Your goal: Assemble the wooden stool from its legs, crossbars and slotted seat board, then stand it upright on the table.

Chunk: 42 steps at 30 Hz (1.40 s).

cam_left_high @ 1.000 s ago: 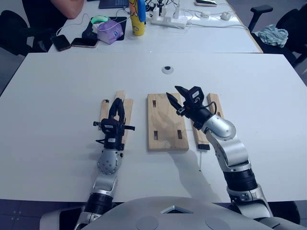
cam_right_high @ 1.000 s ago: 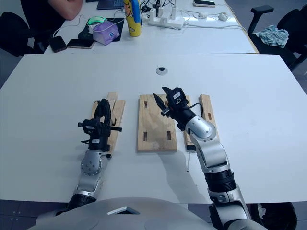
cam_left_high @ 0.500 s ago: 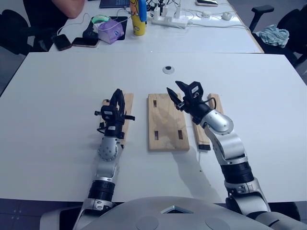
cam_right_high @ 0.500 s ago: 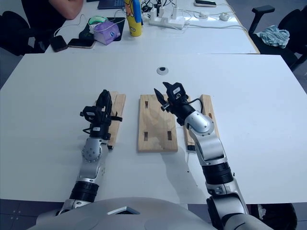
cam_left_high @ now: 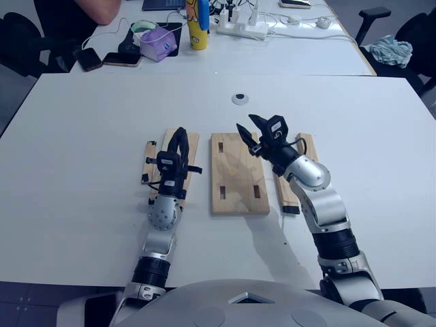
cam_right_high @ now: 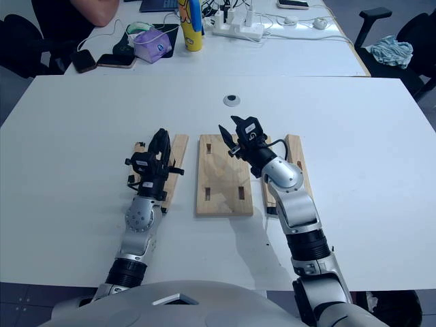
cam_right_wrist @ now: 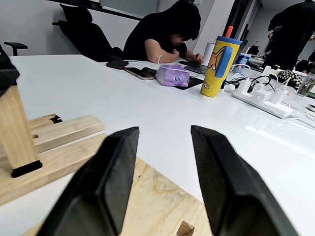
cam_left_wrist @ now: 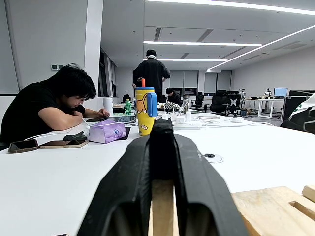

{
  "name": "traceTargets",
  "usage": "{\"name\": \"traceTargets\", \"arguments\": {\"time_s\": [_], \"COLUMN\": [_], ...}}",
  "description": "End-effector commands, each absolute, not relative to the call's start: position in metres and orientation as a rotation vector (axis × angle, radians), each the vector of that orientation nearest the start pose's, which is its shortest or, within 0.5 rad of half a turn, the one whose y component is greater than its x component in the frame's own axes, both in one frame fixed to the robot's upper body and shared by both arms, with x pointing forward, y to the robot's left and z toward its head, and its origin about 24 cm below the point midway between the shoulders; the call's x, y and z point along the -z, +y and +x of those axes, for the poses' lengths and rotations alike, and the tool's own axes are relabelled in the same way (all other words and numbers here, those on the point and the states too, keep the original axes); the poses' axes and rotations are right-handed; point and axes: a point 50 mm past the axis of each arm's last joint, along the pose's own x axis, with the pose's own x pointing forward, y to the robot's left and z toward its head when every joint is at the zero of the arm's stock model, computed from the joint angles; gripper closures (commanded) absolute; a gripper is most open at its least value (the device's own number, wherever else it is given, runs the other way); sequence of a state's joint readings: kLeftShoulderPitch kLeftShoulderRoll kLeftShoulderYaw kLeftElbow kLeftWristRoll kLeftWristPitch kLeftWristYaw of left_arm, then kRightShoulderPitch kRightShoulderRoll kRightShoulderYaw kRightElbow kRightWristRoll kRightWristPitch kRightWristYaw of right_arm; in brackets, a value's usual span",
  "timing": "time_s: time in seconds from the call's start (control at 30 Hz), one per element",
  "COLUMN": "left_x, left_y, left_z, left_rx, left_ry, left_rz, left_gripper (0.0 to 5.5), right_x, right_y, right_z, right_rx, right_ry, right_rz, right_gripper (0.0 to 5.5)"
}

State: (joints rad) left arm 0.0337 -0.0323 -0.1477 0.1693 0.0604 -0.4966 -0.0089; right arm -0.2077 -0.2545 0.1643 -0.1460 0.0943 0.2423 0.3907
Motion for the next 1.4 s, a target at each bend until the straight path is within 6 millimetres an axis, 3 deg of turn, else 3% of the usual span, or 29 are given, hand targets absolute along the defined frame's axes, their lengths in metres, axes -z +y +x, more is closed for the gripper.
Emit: {"name": "traceTargets", "arguments": {"time_s": [0.03, 0.2, 0.33, 0.47, 0.57, 0.67, 0.87, 0.93, 1.1, 1.33, 1.4], "left_x": [-0.016, -0.024, -0.043, -0.077, -0.109, -0.148, -0.181, -0.183, -0.163, -0.16, -0.169], "left_y": [0.107, 0.103, 0.107, 0.115, 0.119, 0.123, 0.128, 0.124, 0.115, 0.111, 0.108], "left_z": [0.226, 0.224, 0.221, 0.21, 0.201, 0.216, 0.275, 0.287, 0.3, 0.296, 0.297], "left_rx": [0.159, 0.176, 0.173, 0.172, 0.189, 0.187, 0.16, 0.2, 0.274, 0.298, 0.314], "left_ry": [-0.157, -0.206, -0.272, -0.343, -0.395, -0.418, -0.265, -0.205, -0.008, 0.007, -0.049], "left_rz": [0.026, 0.038, 0.042, 0.041, 0.043, -0.007, -0.149, -0.146, -0.228, -0.199, -0.172], "left_gripper": [5.06, 4.33, 3.83, 3.35, 3.35, 3.55, 4.36, 4.67, 5.43, 5.48, 5.48], "right_x": [-0.101, -0.099, -0.095, -0.09, -0.086, -0.082, -0.083, -0.083, -0.082, -0.08, -0.079], "right_y": [-0.119, -0.121, -0.12, -0.122, -0.124, -0.126, -0.122, -0.121, -0.119, -0.118, -0.117], "right_z": [0.28, 0.28, 0.277, 0.273, 0.271, 0.27, 0.271, 0.273, 0.275, 0.274, 0.274], "right_rx": [-0.606, -0.605, -0.596, -0.57, -0.548, -0.518, -0.491, -0.484, -0.478, -0.469, -0.47], "right_ry": [-0.049, -0.04, -0.032, -0.024, -0.02, -0.019, -0.041, -0.044, -0.049, -0.046, -0.045], "right_rz": [-0.21, -0.215, -0.21, -0.204, -0.201, -0.196, -0.185, -0.185, -0.186, -0.181, -0.179], "right_gripper": [3.54, 3.54, 3.54, 3.54, 3.54, 3.54, 3.54, 3.54, 3.54, 3.54, 3.54]}}
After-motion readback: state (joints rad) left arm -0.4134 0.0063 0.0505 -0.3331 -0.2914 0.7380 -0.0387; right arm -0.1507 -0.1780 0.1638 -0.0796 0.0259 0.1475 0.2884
